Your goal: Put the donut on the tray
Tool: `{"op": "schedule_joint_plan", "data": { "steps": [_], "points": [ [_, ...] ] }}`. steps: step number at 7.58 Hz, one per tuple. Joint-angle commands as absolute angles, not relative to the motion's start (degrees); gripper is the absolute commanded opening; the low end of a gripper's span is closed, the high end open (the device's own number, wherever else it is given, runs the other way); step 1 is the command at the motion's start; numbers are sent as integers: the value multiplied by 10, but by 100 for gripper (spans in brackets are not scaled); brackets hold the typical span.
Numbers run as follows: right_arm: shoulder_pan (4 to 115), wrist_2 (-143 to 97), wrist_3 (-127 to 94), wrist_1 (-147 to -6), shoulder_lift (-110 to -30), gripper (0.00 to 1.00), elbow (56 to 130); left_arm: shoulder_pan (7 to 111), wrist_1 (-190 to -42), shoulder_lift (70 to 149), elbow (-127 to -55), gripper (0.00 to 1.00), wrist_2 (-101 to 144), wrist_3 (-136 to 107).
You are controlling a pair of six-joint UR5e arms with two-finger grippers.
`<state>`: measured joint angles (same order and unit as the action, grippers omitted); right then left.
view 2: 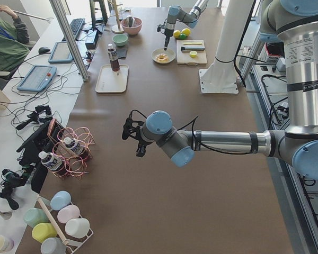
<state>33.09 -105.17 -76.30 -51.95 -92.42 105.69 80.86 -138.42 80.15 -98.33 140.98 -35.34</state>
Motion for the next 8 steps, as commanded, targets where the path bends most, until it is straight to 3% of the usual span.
{"op": "schedule_joint_plan", "data": {
  "steps": [1,4,8],
  "points": [
    [330,-1056,-767,-519,-917,0,1061,809,-1384,801,-983,99,1410,-353],
    [355,-1070,-767,-529,-876,0,1064,809,-1383,805,-986,99,1412,-363],
    [366,-1080,-854,-743,-658,0,1063,787,-1383,835,-1012,98,1412,-483]
  ]
}}
